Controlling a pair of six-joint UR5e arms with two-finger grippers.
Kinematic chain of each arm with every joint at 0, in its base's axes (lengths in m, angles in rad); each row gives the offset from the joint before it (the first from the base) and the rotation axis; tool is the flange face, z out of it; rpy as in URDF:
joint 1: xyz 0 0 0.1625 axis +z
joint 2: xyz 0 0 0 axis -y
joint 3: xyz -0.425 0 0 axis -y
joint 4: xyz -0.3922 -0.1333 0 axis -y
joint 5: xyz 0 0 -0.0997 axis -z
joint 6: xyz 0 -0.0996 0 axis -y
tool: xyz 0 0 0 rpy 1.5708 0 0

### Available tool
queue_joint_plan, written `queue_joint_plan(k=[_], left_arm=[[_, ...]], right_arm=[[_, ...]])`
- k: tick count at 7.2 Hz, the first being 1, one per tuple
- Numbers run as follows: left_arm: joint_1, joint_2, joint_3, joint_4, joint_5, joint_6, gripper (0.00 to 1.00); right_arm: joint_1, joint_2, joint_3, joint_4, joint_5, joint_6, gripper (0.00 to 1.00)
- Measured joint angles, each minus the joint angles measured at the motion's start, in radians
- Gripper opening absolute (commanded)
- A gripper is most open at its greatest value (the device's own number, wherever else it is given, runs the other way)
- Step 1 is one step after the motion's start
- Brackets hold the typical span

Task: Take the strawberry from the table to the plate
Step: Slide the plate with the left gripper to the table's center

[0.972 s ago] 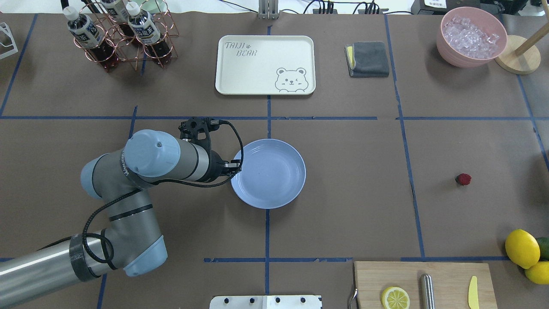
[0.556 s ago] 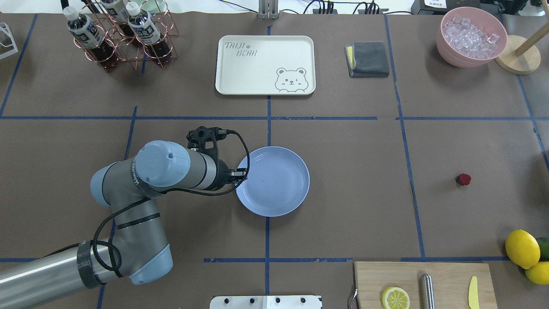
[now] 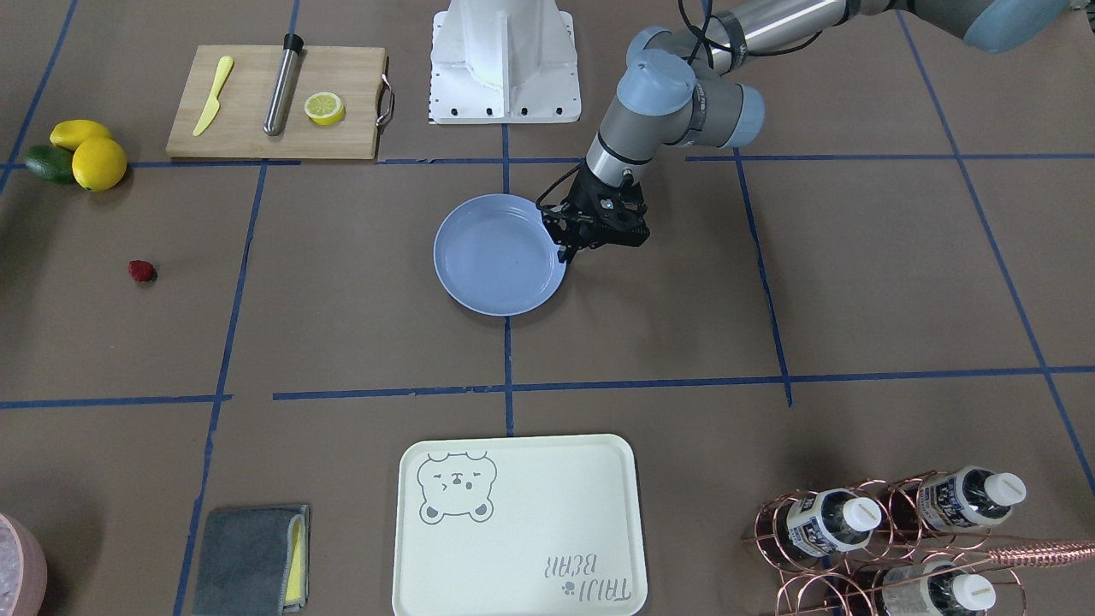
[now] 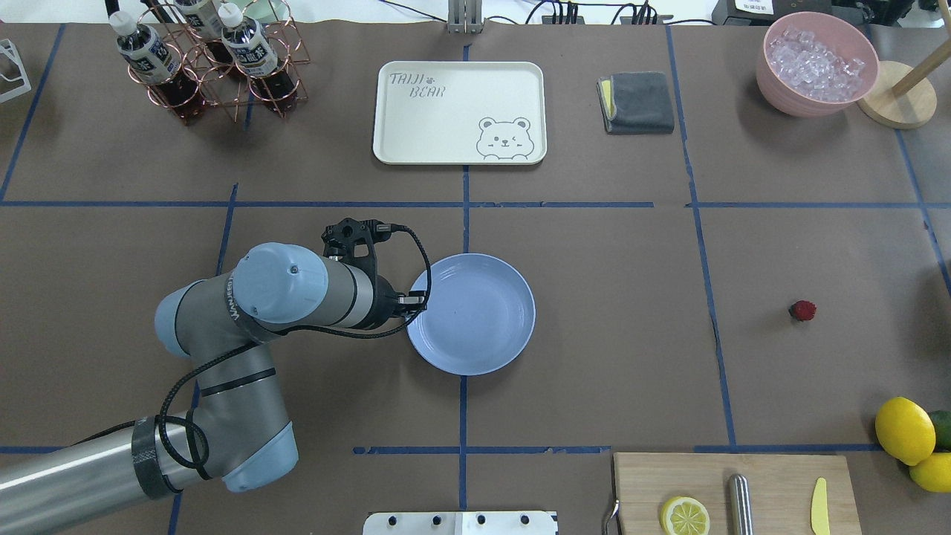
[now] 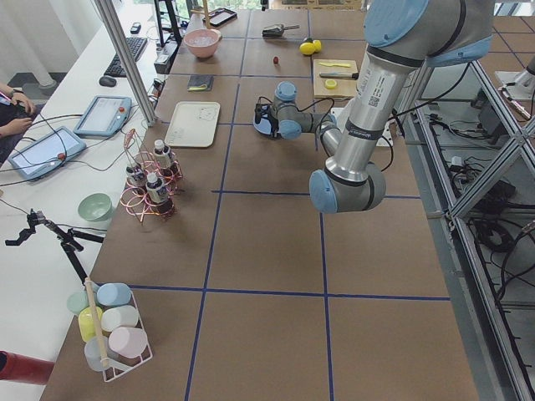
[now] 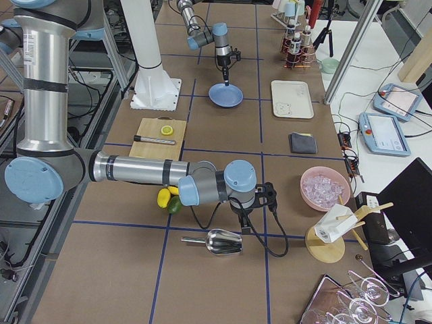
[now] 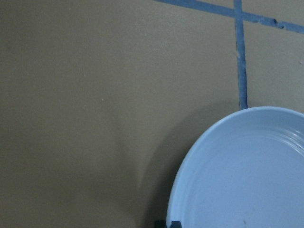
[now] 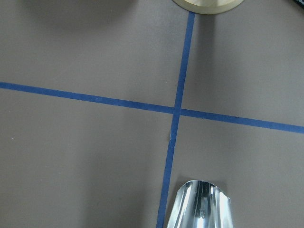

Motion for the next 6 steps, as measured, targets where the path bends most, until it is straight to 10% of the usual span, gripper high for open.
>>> queue_joint_plan(k=[1, 4, 6], left_arm=[[0.0, 0.001, -0.002, 0.0, 0.0, 0.0, 0.06], [-0.002, 0.003, -0.003, 0.0, 0.0, 0.003, 1.0], [-0.017, 0.005, -0.007, 0.004, -0.002, 0.037, 1.0]], right_arm=[[0.0, 0.0, 0.0, 0.0, 0.0, 0.0, 1.0], [0.0, 0.0, 0.004, 0.0, 0.0, 0.0, 1.0], [0.0, 0.001, 0.01, 0.005, 0.003, -0.003, 1.0]])
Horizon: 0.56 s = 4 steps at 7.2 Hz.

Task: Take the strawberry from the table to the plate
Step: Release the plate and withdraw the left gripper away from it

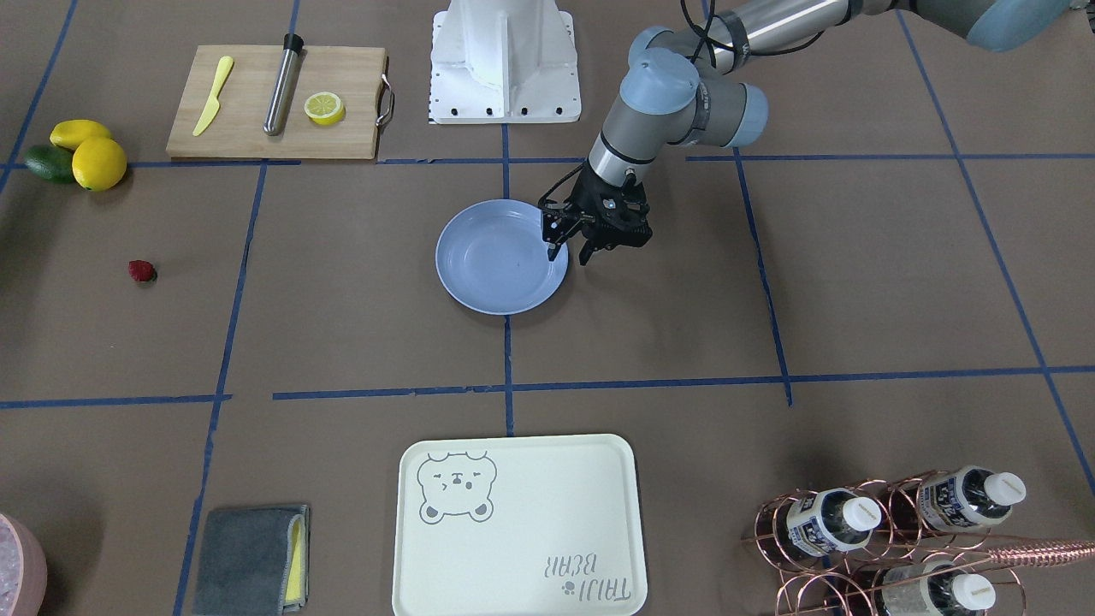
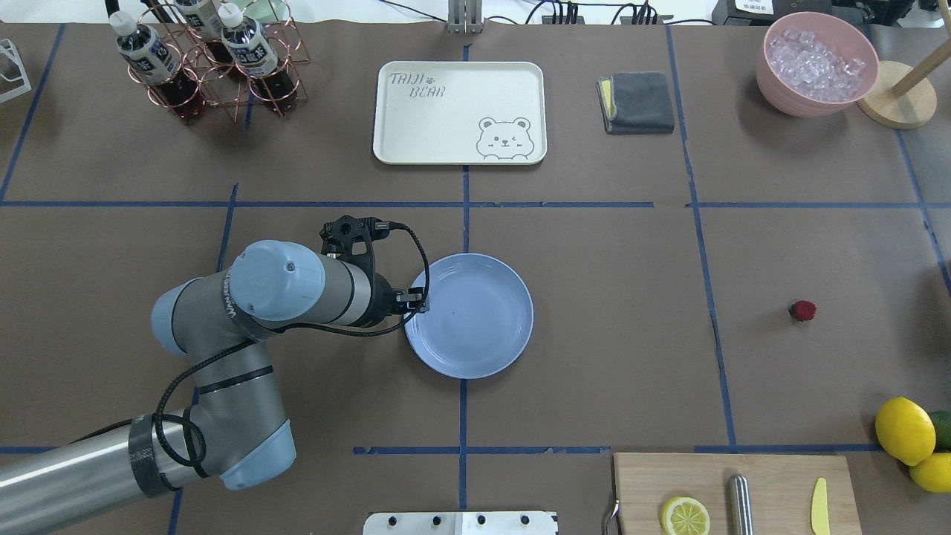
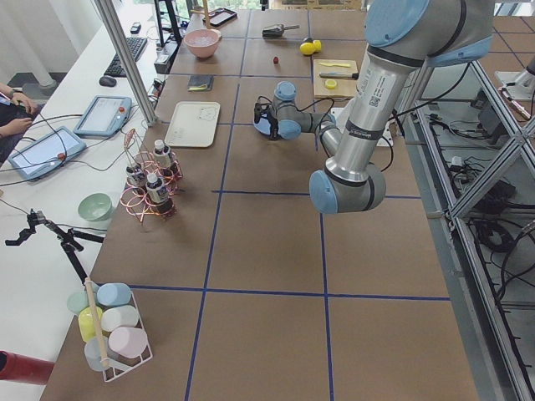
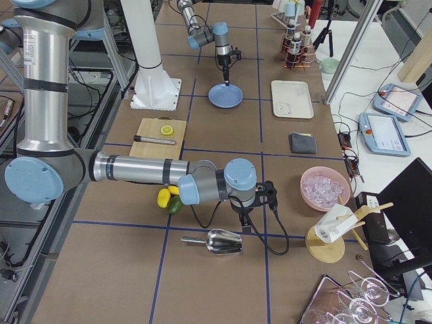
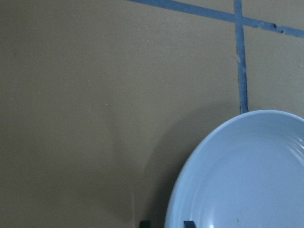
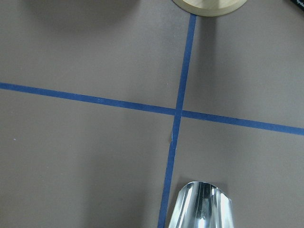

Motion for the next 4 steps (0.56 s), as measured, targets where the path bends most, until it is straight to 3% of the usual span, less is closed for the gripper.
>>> queue_joint_plan(k=[2, 4], left_arm=[[-0.106, 0.04, -0.057, 0.079, -0.052, 0.201, 1.0], [-0.334, 0.102, -0.143, 0.261, -0.177, 0.586, 1.0]], right_arm=[[0.0, 0.002, 0.005, 0.06, 0.017, 0.001, 1.0], [-0.029, 0.007, 0.006, 0.181, 0.048, 0.018, 1.0]])
